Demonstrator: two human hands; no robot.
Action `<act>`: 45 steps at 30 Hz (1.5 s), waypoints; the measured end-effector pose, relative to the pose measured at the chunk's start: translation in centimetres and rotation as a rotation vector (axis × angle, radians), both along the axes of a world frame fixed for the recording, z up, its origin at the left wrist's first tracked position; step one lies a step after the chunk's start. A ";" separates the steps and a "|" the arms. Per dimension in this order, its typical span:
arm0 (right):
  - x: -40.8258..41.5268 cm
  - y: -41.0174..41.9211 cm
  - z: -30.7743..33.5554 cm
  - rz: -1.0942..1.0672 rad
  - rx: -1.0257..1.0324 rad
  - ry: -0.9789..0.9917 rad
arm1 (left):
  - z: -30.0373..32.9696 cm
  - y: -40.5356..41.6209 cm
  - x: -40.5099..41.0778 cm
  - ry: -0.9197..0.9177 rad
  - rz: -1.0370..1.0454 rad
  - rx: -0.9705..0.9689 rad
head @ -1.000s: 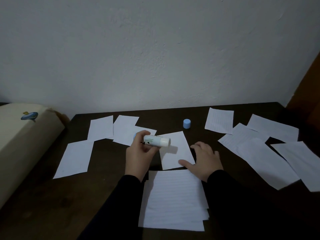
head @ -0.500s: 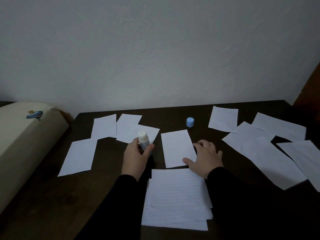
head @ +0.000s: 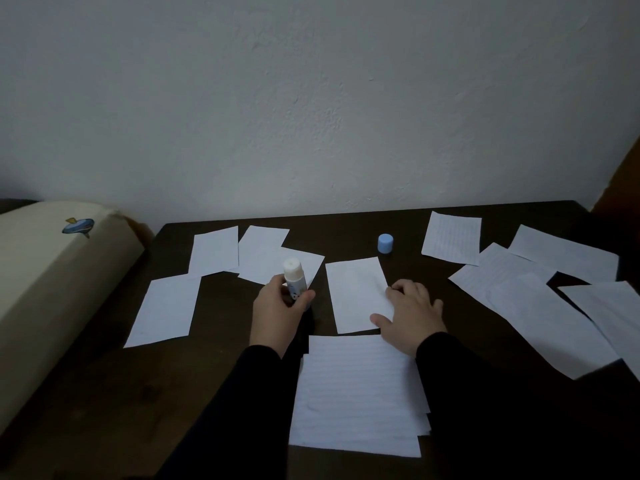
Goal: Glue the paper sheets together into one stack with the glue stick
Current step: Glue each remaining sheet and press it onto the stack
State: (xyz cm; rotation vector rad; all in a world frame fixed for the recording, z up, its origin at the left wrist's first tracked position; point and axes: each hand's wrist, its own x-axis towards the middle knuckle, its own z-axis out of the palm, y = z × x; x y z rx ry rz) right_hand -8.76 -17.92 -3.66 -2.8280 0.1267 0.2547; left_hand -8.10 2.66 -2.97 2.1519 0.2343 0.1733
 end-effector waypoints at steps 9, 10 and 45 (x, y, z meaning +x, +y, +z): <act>0.3 0.1 0.8 -0.038 0.142 -0.077 | 3.7 -1.1 -1.1 -0.371 0.093 -0.021; 0.4 -0.1 1.2 -0.061 0.197 -0.101 | 4.2 -1.6 -1.3 -0.424 0.043 0.013; -2.6 -17.2 1.2 -0.465 -0.156 0.087 | -1.7 -7.7 1.0 -0.011 -0.255 0.307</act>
